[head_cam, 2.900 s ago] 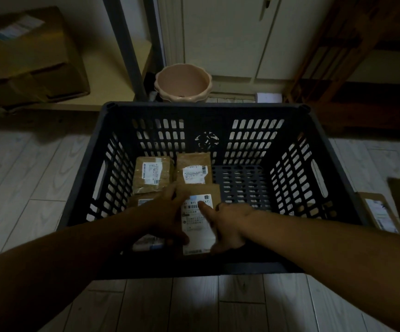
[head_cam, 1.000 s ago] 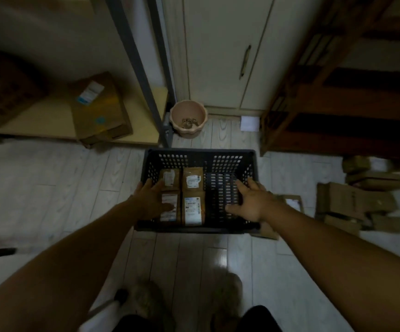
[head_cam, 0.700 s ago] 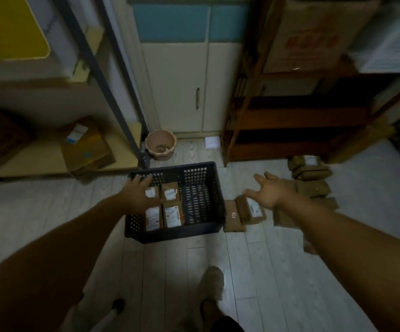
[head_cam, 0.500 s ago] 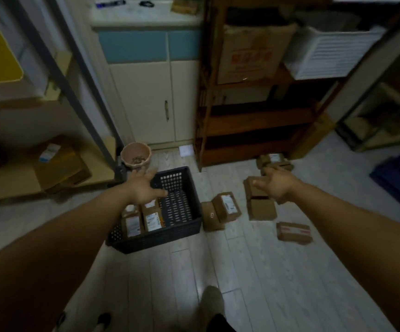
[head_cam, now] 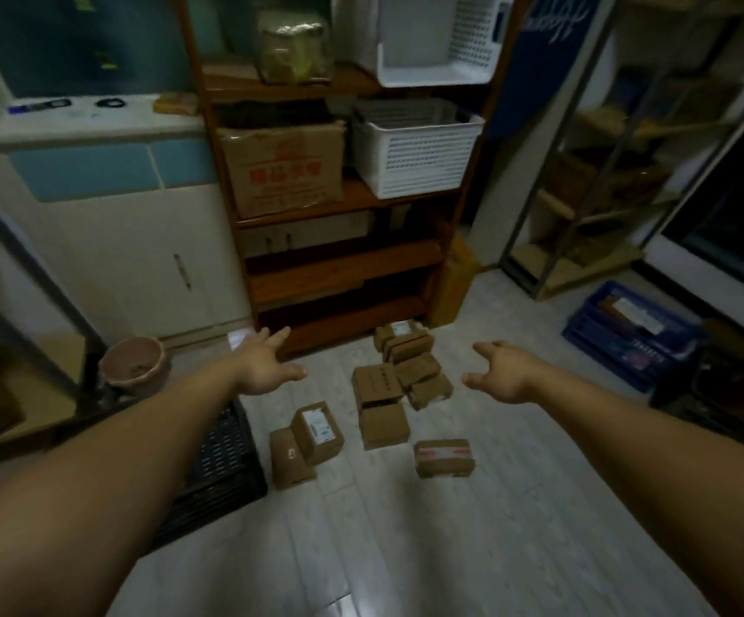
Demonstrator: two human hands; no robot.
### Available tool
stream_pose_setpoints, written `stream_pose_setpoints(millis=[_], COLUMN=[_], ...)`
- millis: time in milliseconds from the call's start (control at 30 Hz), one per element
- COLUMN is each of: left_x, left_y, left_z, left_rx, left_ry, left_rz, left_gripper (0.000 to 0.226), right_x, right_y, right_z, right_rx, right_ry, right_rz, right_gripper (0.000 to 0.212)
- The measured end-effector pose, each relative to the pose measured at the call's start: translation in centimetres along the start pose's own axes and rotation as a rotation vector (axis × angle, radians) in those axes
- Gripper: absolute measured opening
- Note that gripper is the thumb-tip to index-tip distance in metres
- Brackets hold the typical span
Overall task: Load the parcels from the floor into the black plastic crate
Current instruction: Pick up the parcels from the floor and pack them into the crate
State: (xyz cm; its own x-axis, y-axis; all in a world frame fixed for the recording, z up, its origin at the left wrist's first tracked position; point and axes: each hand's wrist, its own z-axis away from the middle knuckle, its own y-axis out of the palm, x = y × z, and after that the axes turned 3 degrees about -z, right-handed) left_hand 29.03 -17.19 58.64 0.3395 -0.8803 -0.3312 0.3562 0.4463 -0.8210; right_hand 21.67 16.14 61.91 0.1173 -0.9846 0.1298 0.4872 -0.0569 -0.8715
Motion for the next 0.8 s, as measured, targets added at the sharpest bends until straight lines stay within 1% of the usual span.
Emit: stream_pose_setpoints(millis=[67, 167, 300, 400, 500, 667, 800], left_x=[-2.9, -4.9, -6.0, -6.9, -7.8, -9.7, -11.4], left_y=[1.6, 3.5, 5.1, 6.4, 8.2, 12.9, 18.6], left_z=[-1.2, -3.0, -7.5, -11.9, -17.1, -24.1, -28.3], left_rx=[0.024, 0.09, 0.149, 0.195, 0.223, 0.267, 0.321], left_ry=[-0.002, -0.017, -0.023, -0.018, -0.038, -0.103, -0.116], left_rz=[0.03, 0.025, 0.064, 0.119, 0.112, 0.081, 0.226], left_gripper=[0.086, 0.091, 0.091, 0.086, 0.084, 0.085, 0.074], right_x=[-3.7, -6.6, -7.7, -7.7, -8.4, -11.6, -15.2], right_y=[-0.4, -0.6, 0.2, 1.3, 2.6, 5.0, 8.1], right_z=[-1.3, -3.8, -9.1, -13.3, -17.9, -25.7, -32.3], right_rx=[0.026, 0.061, 0.133, 0.193, 0.247, 0.312, 0.388], right_ry=[0.025, 0.037, -0.001, -0.014, -0.011, 0.015, 0.015], right_rz=[-0.01, -0.005, 0.011, 0.005, -0.021, -0.083, -0.11], right_gripper=[0.079, 0.079, 0.08, 0.08, 0.078, 0.075, 0.078])
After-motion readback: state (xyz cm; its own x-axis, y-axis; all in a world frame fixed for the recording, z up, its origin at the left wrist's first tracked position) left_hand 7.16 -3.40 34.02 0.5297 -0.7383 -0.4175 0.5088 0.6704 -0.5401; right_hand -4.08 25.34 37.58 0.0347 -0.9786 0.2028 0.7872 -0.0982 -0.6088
